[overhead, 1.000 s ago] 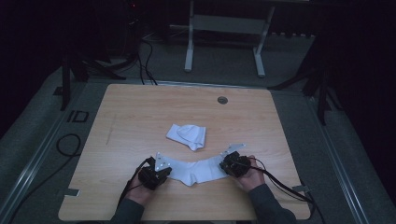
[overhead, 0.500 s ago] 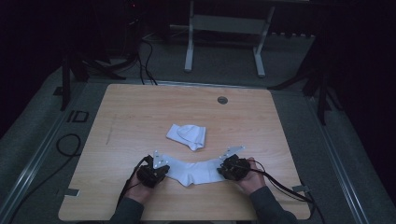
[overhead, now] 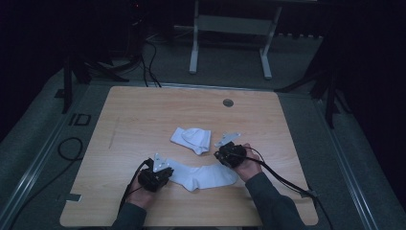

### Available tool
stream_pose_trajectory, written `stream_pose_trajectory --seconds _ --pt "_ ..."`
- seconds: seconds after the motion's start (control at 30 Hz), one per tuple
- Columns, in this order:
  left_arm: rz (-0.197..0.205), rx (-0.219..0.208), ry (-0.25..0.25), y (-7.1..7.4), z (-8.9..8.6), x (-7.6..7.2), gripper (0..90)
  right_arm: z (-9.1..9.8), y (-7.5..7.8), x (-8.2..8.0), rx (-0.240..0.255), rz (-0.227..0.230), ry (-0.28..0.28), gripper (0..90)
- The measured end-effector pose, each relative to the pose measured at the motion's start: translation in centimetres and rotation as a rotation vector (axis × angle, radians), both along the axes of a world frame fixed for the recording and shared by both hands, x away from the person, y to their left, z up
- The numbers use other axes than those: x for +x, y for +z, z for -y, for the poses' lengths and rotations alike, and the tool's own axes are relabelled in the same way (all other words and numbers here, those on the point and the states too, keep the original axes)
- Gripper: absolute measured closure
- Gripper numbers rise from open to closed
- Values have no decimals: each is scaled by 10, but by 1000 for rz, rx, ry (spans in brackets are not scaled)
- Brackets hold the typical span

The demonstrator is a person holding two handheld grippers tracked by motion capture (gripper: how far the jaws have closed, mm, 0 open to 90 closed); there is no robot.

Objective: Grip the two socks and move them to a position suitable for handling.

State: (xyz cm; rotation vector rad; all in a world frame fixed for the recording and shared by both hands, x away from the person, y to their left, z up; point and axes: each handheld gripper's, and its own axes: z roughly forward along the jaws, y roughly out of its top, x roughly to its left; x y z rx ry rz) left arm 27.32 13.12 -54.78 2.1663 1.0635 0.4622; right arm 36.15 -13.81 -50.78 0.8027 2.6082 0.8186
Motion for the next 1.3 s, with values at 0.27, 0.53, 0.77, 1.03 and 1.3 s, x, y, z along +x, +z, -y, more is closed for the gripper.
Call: stream_pose_trajectory --seconds 0.27,0.53,0.77,1.03,1.3 --pt "-4 1 0 -1 1 1 844 -31 6 26 26 19 21 876" --pt "-9 -2 1 -2 0 1 844 -47 -22 45 -53 -11 -2 854" --pt "-11 5 2 -2 -1 1 845 -31 -31 43 -70 -58 -17 844" --pt "-12 6 7 -2 -2 2 845 -5 -29 35 -97 -83 -9 845" --pt "-4 2 14 -1 -3 2 845 10 -26 30 -160 -100 9 845"
